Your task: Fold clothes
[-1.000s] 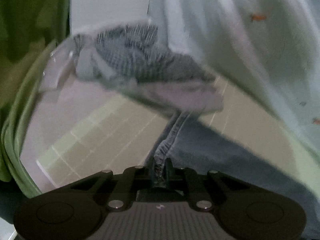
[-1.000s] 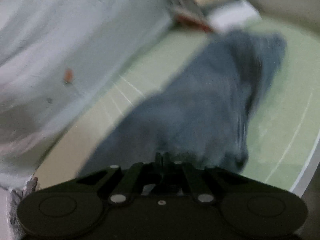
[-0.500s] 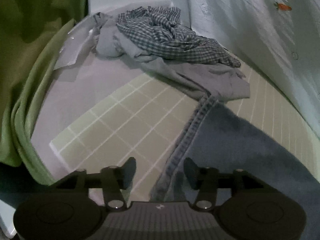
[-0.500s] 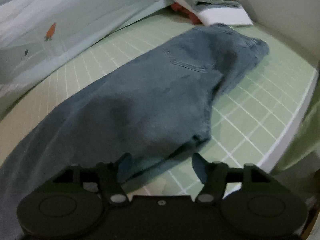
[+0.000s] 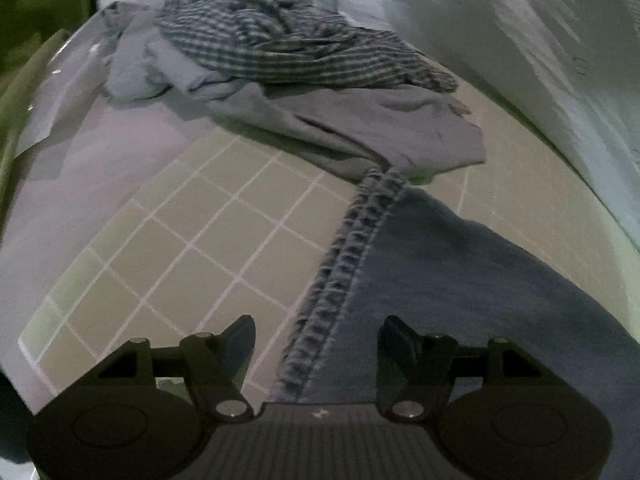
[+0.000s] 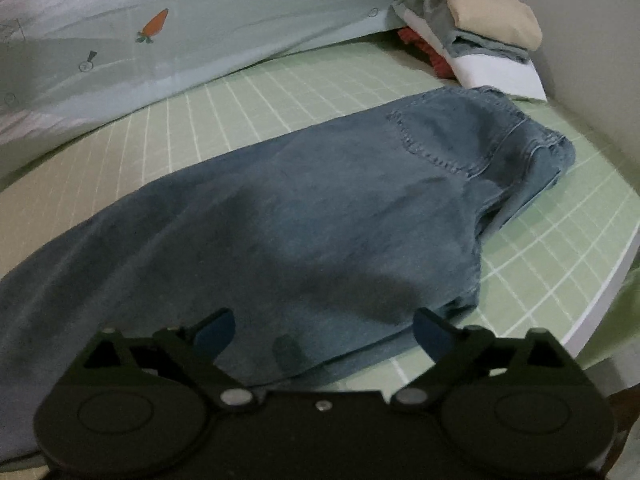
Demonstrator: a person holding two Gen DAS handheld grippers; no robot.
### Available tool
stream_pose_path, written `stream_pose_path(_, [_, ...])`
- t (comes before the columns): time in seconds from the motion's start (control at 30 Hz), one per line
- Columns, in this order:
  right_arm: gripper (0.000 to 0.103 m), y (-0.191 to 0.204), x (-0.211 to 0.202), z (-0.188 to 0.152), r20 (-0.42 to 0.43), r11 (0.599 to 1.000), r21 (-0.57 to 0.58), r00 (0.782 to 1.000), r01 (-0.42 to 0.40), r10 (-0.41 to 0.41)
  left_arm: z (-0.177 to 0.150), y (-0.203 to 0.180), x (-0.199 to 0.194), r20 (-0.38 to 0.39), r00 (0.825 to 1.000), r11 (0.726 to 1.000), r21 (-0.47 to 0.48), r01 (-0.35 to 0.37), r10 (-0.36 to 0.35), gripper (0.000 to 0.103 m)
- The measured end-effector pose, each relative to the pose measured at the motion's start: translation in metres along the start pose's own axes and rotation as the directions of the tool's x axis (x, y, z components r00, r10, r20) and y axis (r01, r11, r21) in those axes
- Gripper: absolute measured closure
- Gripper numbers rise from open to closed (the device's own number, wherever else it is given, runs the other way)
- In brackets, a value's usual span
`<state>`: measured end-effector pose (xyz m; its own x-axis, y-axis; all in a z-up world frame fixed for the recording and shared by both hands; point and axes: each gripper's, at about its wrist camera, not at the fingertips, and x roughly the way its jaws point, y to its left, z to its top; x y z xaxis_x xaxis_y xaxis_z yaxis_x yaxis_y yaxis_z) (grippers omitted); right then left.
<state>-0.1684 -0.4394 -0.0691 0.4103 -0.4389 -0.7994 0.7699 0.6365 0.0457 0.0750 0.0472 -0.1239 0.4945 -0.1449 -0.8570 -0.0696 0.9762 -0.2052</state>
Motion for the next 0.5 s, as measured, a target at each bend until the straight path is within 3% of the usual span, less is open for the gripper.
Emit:
stream_pose_path(0.03, [0.006,0.001,0.001,0.0,-0.003,1.0,0.003,1.0,-0.001,0.001,0.0,0.0,0.0,0.007,1.0,1.0,0.005,0.004,-0.004,0.053])
stream_pose_path(0.07, [0.006,0.003,0.003,0.001,-0.003,1.0,0.004,1.0,-0.002,0.002,-0.001,-0.001,0.0,0.011,1.0,1.0,0.011,0.005,-0.005,0.078])
stream_pose_path(0.1, [0.006,0.006,0.003,0.002,0.0,1.0,0.001,1.0,0.0,0.0,-0.001,-0.002,0.0,0.01,1.0,1.0,0.012,0.0,0.0,0.083])
stream_pose_path(0.27, [0.006,0.016,0.006,0.005,0.008,1.0,-0.005,1.0,-0.003,0.003,0.004,0.021,-0.002,0.005,1.0,0.991,-0.128,0.027,-0.026,0.093])
stream_pose_path(0.37, [0.006,0.018,0.001,0.006,0.04,1.0,-0.019,0.999,0.019,-0.018,0.012,0.04,-0.008,0.034,0.998,0.978,-0.205,-0.049,0.057,0.102])
stream_pose_path(0.5, [0.006,0.016,-0.005,0.008,0.069,0.999,-0.024,0.997,0.027,-0.026,0.026,0.07,-0.017,0.067,0.982,0.956,-0.249,-0.157,0.178,0.103])
